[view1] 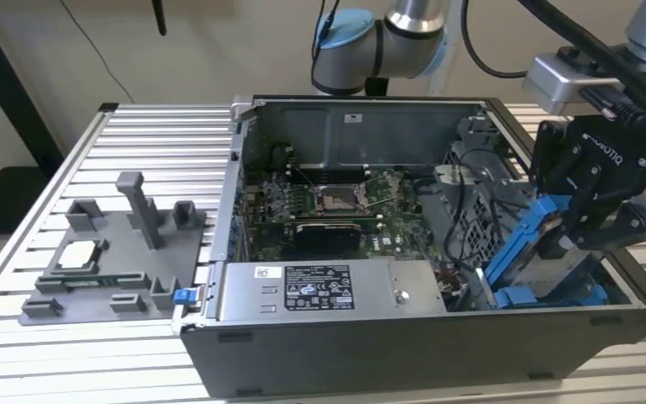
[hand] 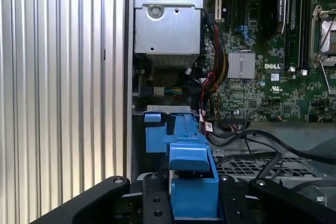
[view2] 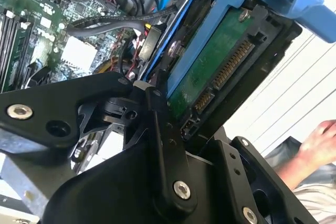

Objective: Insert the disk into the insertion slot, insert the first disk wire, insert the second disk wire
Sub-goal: 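Insert the disk into the insertion slot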

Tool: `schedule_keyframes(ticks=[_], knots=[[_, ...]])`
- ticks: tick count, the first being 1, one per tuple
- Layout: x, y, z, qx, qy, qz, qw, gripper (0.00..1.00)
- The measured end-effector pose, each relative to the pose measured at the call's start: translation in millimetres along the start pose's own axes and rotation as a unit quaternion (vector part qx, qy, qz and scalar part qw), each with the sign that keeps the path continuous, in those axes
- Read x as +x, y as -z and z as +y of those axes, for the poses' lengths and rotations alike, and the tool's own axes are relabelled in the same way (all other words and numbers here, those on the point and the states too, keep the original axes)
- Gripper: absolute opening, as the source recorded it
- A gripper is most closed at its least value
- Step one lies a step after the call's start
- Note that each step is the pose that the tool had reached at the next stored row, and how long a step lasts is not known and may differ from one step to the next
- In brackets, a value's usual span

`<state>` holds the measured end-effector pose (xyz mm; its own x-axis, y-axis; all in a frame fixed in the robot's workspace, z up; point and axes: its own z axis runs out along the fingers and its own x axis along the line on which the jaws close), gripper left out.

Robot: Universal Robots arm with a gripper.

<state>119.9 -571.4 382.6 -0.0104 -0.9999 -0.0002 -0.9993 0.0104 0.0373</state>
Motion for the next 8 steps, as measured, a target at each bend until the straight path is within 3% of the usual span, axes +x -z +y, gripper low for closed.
schedule_keyframes(ticks=[8], knots=[[0.1, 15.3, 0.6, 0.0000, 0.000, -0.0030, 1.0000, 0.00]])
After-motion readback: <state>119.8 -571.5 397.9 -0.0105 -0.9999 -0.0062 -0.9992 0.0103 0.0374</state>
